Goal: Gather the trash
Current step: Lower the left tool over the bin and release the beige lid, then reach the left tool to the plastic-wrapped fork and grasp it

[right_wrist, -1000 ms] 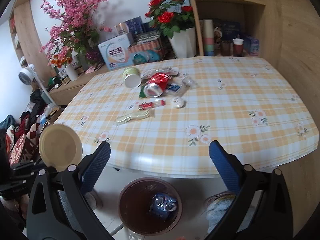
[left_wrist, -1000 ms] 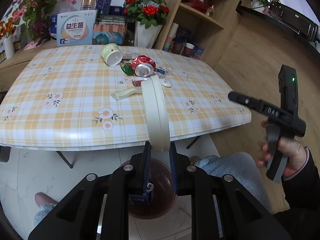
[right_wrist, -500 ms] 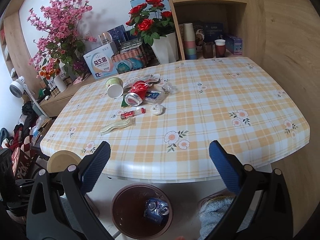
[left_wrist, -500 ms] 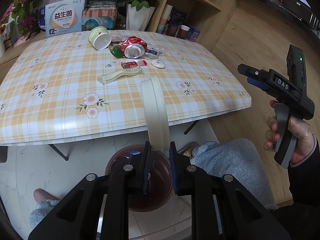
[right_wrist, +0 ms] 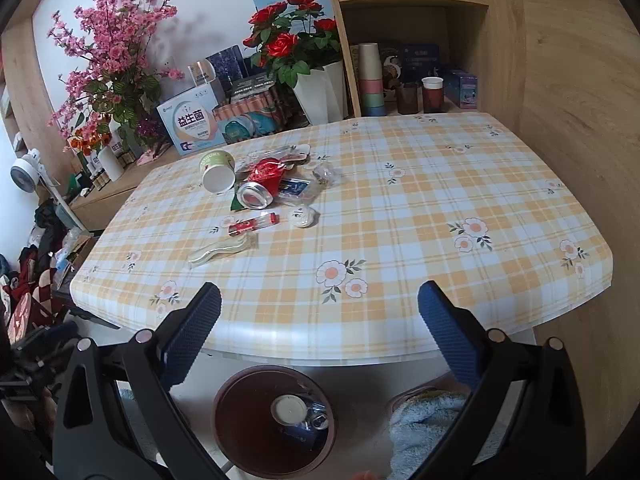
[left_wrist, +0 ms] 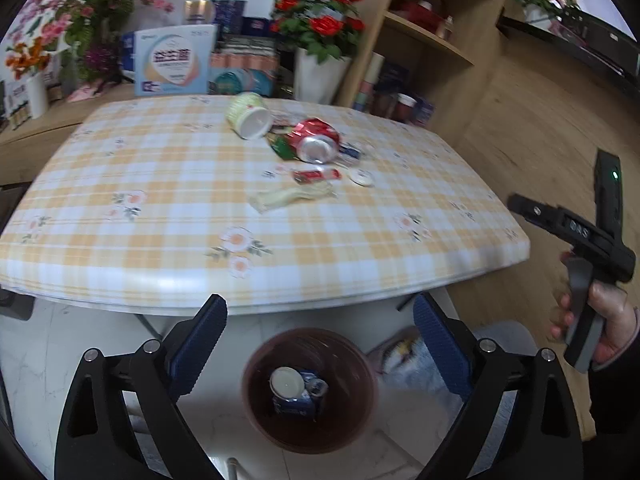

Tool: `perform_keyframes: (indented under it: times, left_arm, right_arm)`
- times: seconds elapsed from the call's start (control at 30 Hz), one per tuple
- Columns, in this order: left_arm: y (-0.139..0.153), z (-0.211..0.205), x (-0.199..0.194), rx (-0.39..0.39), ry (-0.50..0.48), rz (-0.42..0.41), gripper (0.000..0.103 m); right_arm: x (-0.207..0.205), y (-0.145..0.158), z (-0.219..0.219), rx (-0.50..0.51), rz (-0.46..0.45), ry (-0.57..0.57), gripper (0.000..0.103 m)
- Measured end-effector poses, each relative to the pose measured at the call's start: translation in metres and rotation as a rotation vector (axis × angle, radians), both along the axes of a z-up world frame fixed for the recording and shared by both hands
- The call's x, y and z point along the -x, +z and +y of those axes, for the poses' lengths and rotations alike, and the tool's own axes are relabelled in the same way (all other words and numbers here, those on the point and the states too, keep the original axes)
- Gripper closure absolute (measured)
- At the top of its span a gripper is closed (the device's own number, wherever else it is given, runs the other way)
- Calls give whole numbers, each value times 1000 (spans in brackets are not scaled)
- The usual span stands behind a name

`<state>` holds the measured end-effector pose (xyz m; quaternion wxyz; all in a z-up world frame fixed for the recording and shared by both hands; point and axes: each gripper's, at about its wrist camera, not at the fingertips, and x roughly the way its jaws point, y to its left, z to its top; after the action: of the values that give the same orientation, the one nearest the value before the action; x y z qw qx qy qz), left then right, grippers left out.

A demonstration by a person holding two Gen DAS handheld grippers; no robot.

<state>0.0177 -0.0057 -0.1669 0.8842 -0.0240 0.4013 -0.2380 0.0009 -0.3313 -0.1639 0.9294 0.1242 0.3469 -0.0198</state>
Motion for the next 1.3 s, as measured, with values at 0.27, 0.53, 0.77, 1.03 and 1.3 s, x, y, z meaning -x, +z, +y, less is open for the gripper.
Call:
perform_keyframes:
  times: [0.27, 0.53, 0.77, 1.03, 1.3]
  left_arm:
    - [15, 34, -18, -63, 131, -99, 7]
    - [19, 41, -40, -81, 159, -121, 6]
    - [10, 29, -62, -106, 112, -116, 6]
    - [-18, -8, -107, -145, -28, -67, 6]
    - [-54, -65, -160, -198, -182, -26, 10]
  right_arm:
    - [-3, -6, -2, 43, 28, -18, 6]
    - [-15, -14, -1, 71, 61, -16, 6]
    - [-30, -27, -2, 64, 103, 8, 6]
    - [-63, -44, -3, 57, 158, 55, 6]
    - [-103, -58, -11, 58, 183, 93, 6]
